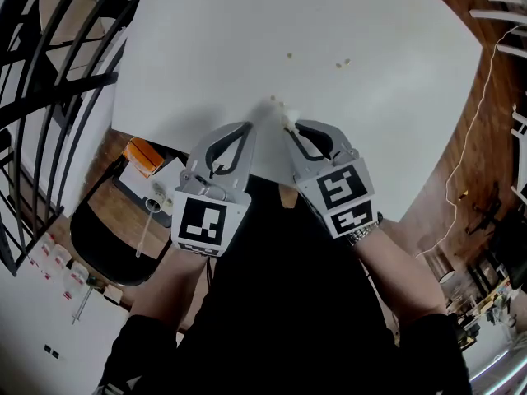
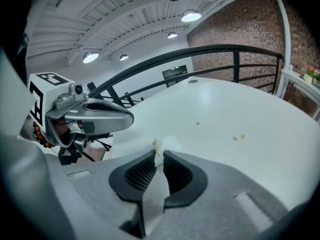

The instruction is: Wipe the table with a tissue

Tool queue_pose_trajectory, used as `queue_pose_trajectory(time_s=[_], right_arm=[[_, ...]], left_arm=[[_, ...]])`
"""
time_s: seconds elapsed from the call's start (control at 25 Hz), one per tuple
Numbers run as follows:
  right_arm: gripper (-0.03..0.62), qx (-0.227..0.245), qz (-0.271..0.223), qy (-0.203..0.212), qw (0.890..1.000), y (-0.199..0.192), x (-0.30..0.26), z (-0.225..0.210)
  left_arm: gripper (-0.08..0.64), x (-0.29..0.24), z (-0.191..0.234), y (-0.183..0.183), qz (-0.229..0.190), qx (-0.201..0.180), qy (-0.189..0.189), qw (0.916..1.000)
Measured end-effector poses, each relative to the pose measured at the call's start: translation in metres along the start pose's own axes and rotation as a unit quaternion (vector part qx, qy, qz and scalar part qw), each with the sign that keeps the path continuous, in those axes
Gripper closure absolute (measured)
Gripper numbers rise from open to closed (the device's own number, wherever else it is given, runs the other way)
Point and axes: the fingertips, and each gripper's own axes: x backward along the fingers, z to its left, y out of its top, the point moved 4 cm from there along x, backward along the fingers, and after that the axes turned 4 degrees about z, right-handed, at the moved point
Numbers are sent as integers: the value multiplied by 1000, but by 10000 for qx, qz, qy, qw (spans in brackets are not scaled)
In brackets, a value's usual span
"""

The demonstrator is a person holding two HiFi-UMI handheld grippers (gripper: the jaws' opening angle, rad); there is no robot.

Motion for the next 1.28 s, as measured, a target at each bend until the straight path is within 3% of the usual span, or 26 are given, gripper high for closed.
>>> queue_pose_trajectory(time_s=[0.56,1.28], right_arm=[[561,-241,688,-33,9973,-10,-40,-15],[563,-252,704,101,9971,3,-53,-12]], left_arm=[[543,-14,21,-3,139,67,-82,9998],[543,-17,30,-7,189,113,-73,9997]])
